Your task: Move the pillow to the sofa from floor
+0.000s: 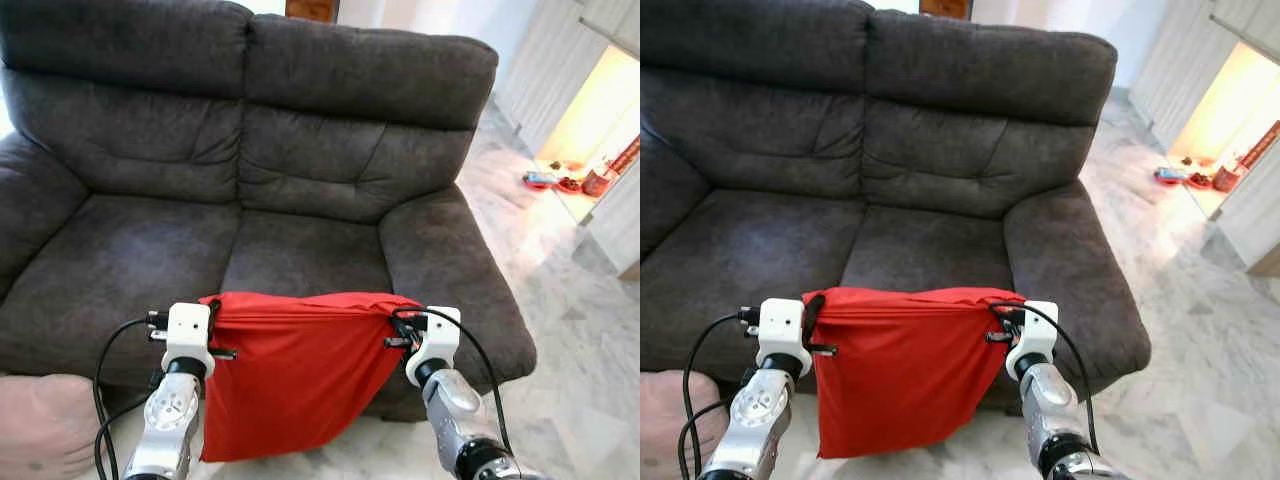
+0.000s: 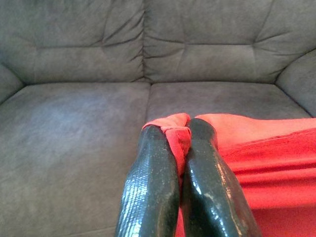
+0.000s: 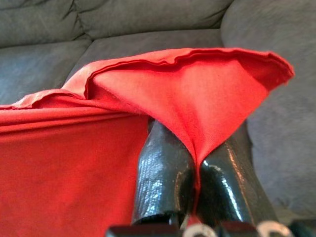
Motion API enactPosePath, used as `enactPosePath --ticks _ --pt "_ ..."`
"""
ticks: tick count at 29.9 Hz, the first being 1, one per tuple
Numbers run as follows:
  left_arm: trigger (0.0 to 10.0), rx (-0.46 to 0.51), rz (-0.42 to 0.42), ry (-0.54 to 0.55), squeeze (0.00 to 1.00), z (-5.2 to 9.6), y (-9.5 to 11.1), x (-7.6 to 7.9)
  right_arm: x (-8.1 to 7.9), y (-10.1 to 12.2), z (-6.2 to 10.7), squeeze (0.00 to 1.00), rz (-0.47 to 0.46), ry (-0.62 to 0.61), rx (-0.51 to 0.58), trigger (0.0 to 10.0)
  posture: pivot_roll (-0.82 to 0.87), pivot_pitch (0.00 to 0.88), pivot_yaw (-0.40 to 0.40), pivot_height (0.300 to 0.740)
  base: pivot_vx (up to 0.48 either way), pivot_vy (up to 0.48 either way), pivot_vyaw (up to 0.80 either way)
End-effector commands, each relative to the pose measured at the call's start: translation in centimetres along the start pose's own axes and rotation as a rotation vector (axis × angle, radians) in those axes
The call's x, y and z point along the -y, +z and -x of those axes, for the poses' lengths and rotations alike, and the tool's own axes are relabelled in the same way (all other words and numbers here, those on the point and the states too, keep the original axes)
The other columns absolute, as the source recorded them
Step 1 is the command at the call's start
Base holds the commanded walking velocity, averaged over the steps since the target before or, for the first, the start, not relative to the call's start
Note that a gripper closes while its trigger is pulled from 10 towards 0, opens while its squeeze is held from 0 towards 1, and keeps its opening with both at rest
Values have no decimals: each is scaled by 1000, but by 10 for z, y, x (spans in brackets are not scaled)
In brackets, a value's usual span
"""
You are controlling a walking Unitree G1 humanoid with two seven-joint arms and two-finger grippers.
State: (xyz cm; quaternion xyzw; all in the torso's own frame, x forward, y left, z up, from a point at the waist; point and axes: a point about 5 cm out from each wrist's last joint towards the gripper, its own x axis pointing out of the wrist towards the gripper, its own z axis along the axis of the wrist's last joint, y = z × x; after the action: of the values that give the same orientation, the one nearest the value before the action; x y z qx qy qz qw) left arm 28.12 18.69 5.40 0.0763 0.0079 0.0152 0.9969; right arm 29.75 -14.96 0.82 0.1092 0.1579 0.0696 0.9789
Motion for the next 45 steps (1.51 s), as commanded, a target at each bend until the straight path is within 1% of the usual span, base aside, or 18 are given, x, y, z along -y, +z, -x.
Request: enactPosePath --ticks 1,7,16,22,24,30,31,33,34,38,39,41,42,45 --pt "10000 62 -6 55 0 -4 13 -10 23 29 -1 0 9 -85 135 10000 214 0 -159 740 0 -454 0" --pt "10000 61 -9 64 0 -4 14 -11 22 28 -1 0 10 -81 132 10000 212 0 -161 740 0 -418 0" --pt "10000 73 0 76 0 -5 18 -13 20 30 -2 0 14 -71 135 10000 212 0 -166 740 0 0 0" --pt "10000 92 -6 92 0 -5 24 -18 14 36 -5 0 18 -49 167 10000 212 0 -167 740 0 0 0" --pt "10000 110 -12 90 0 -7 29 -19 13 41 -7 0 19 -44 190 10000 211 0 -167 740 0 0 0" --pt "10000 163 -56 65 0 -10 44 -17 10 54 -10 0 24 -33 243 10000 209 0 -165 740 0 0 0" --pt "10000 189 -76 57 0 -11 50 -16 8 58 -11 0 28 -23 262 10000 209 0 -165 740 0 0 0" --pt "10000 204 -89 53 0 -12 54 -15 7 60 -11 0 31 -19 271 10000 209 0 -165 740 0 0 0" --pt "10000 230 -116 52 0 -12 61 -15 6 64 -12 0 35 -16 287 10000 210 0 -163 740 0 0 0" --pt "10000 271 -149 60 0 -13 73 -15 3 73 -13 0 49 -10 327 10000 210 0 -162 740 0 0 0" --pt "10000 298 -177 62 0 -12 80 -15 1 78 -13 0 71 -8 351 10000 208 0 -160 740 0 0 0" --pt "10000 320 -197 59 0 -12 85 -14 0 85 -13 0 85 -4 385 10000 210 0 -157 740 0 0 0" --pt "10000 339 -222 52 0 -11 91 -13 -1 94 -12 0 110 -8 429 10000 209 0 -156 740 0 0 0" --pt "10000 368 -255 45 0 -10 99 -12 0 111 -10 0 145 -35 513 10000 210 0 -154 740 0 0 0"
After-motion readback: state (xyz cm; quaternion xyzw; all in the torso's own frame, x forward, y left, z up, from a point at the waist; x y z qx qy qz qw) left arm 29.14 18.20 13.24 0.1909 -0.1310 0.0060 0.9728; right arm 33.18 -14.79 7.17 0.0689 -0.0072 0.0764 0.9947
